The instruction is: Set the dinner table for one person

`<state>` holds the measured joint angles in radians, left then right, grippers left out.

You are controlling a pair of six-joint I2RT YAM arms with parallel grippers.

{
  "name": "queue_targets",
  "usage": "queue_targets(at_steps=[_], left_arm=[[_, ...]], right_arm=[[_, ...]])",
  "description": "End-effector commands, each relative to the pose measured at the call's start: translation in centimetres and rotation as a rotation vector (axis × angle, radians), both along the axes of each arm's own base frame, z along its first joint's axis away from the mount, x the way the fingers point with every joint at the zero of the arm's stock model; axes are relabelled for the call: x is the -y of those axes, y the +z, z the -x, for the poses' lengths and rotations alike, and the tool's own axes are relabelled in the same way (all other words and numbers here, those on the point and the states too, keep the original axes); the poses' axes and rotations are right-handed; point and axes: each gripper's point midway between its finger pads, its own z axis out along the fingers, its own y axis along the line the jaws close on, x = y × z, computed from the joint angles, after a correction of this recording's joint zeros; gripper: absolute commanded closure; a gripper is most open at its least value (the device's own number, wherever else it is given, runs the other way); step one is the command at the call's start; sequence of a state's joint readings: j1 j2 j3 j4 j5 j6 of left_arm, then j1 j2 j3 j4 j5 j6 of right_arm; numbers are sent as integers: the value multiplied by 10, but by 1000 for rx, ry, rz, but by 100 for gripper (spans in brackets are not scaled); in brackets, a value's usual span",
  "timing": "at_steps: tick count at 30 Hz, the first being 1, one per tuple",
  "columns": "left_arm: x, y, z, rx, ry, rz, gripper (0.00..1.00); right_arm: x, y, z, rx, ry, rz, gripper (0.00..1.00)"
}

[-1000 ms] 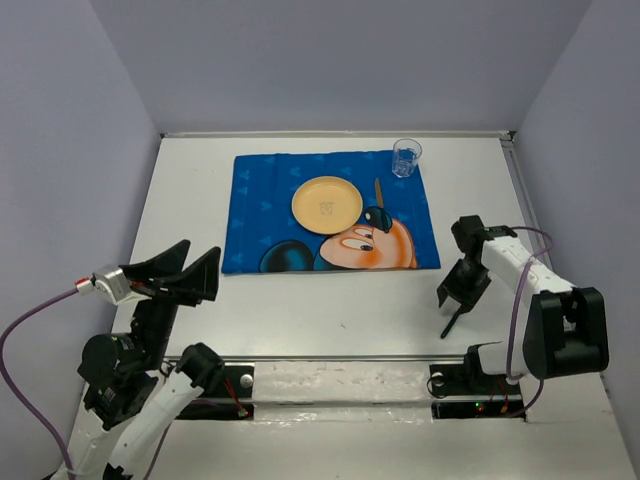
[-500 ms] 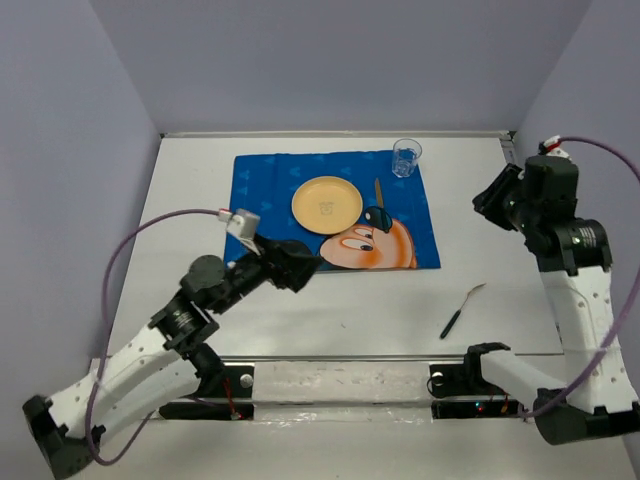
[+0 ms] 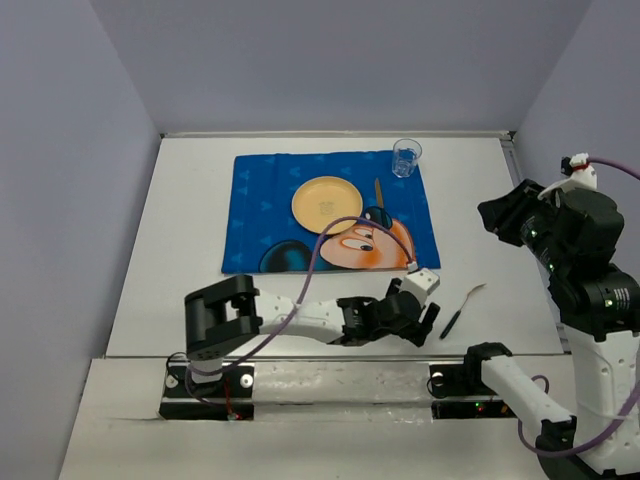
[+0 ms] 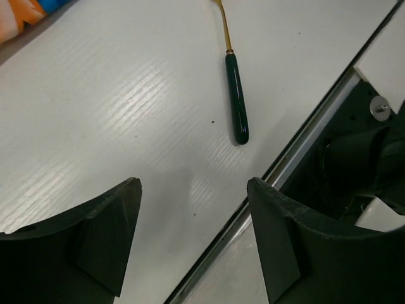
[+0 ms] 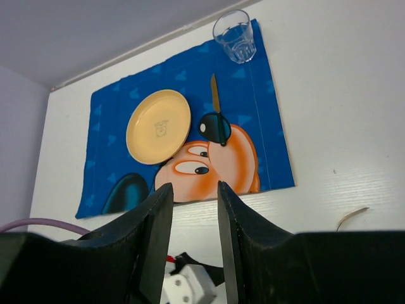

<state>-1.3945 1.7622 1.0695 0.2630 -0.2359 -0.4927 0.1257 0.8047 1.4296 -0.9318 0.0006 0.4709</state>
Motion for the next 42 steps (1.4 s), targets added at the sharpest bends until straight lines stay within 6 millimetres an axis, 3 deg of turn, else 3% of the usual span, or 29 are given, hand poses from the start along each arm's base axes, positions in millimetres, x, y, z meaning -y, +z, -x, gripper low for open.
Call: queue_targets(at_steps=[1,5,11,16,22,26,29,30,33,34,35,36,37,38,39,40,41,42], left_arm=[[30,15,-2,97,47,5,22],[59,-2,-2,123,28,-33,24],[85,-29,-6,160,-3,-114,30],[90,-47,-8,167,-9,-158,35],[95,-67,-7,166,-21,-203,48],[95,-80,-7,166,-21,-237,64],[91,-88,-10,174,-4,-260,95],[85,-89,-12,176,16,-265,100],[73,-66,-16,188,50,-202,100],[76,-50,-19,193,63,-140,100],[72,-14,-22,199,82,-67,100],[68,4,-26,197,96,-18,100],[50,0,-34,185,105,-19,100],[46,23,-40,180,122,69,100],[34,70,-45,167,145,188,100],[8,59,-61,138,166,182,100],[-3,76,-69,128,182,253,100],[-23,117,-75,129,197,363,100]], right_arm=[[-13,9,-3,66,89,11,60],[-19,2,-2,60,127,10,60],[-22,-11,1,45,146,12,60],[-22,-12,3,50,153,18,60],[-24,-8,6,71,166,18,60],[-25,-9,6,73,174,14,60],[-26,-12,6,70,177,13,60],[-26,-12,6,72,177,11,60],[-25,-9,8,84,176,13,60],[-25,-8,9,89,173,13,60],[-24,-7,9,92,171,13,60],[-24,-5,10,99,169,14,60],[-24,-2,12,109,171,13,60],[-24,1,12,116,172,11,60],[-24,5,13,130,169,11,60],[-23,7,15,139,168,9,60],[-23,10,15,152,166,7,60],[-23,10,15,154,166,7,60]])
